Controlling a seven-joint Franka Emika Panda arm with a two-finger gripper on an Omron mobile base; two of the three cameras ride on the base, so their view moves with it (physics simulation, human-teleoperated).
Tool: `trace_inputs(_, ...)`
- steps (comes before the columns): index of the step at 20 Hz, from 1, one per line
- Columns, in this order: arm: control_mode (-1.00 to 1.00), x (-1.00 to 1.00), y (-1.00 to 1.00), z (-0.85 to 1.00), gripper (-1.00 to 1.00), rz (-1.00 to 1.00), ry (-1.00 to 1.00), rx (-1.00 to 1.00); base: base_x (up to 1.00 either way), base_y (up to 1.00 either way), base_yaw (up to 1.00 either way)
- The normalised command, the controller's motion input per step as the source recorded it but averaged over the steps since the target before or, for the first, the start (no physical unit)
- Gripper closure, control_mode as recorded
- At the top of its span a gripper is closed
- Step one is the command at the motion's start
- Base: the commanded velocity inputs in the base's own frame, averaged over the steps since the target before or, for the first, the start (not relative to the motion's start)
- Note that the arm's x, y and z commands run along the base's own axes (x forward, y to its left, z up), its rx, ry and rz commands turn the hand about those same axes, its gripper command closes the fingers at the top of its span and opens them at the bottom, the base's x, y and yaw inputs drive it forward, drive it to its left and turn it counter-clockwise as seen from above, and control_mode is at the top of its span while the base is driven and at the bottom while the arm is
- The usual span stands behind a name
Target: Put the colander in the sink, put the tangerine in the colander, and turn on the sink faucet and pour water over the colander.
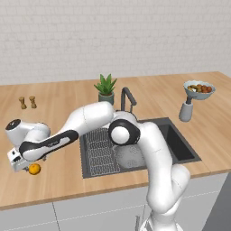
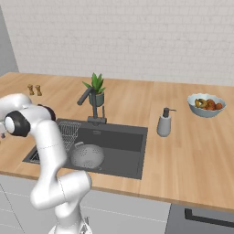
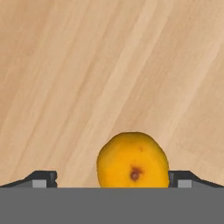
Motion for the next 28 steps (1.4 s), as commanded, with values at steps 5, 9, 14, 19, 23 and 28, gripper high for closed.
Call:
trace_inputs(5, -1.00, -0.09, 0.00, -0.10, -1.00, 0.13, 0.02, 0.03, 0.00, 0.00, 0.00)
trace_inputs(9, -1.00, -0.14, 0.00, -0.17, -1.00, 0.11, 0.02, 0.02, 0.00, 0.00, 0.00)
trace_inputs(14, -1.00, -0.07, 0.00, -0.21, -1.00, 0.10, 0.04, 0.03, 0.00, 0.00, 0.00)
trace_inputs(19, -1.00, 0.00, -0.03, -0.15, -1.00, 0.09, 0.00, 0.01, 0.00, 0.00, 0.00)
trace_inputs(23, -1.00, 0.00, -0.02, -0.12, 1.00, 0.09, 0.00, 0.00, 0.00, 0.00, 0.00)
trace_inputs(28, -1.00, 0.00, 0.00, -0.10, 1.00, 0.09, 0.00, 0.00, 0.00, 0.00, 0.00)
